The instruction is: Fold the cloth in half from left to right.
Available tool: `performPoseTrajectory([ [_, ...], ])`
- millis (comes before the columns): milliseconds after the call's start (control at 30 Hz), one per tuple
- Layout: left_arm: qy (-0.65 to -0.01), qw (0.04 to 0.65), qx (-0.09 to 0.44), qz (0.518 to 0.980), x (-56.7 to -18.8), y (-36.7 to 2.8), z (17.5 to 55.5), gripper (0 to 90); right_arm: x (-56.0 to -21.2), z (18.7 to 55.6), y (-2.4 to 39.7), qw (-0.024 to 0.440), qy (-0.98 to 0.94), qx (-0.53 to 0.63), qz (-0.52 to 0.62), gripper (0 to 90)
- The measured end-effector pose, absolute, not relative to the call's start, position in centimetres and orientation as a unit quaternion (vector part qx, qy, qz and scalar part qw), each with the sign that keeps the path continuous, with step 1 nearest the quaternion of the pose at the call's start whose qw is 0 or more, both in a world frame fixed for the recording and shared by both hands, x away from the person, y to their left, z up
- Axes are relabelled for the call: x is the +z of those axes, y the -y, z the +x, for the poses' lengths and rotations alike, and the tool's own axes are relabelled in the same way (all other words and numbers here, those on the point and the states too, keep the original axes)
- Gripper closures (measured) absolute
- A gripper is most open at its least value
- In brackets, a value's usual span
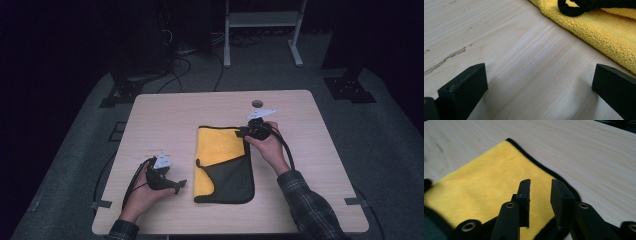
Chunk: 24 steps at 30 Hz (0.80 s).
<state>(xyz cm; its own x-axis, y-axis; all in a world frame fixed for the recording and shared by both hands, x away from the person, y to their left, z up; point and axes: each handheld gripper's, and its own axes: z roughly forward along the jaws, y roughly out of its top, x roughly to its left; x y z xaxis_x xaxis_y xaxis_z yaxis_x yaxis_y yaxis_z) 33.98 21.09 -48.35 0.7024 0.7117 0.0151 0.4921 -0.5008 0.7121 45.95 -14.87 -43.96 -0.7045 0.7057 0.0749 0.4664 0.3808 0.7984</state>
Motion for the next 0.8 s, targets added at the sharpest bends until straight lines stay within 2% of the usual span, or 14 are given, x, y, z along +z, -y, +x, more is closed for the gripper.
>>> performPoseTrajectory([
  [267,-0.353,0.353,0.156,0.853,-48.3,-21.1,34.0,0.0,-44.3,42.7,13.1,0.110,-0.831,0.444,0.316,63.2],
  [400,-0.353,0.353,0.156,0.852,-48.3,-21.1,34.0,0.0,-44.3,41.6,11.5,0.093,-0.843,0.443,0.291,58.2],
  [800,-0.352,0.353,0.156,0.853,-48.3,-21.1,34.0,0.0,-44.8,40.0,5.8,0.045,-0.854,0.461,0.237,51.8],
])
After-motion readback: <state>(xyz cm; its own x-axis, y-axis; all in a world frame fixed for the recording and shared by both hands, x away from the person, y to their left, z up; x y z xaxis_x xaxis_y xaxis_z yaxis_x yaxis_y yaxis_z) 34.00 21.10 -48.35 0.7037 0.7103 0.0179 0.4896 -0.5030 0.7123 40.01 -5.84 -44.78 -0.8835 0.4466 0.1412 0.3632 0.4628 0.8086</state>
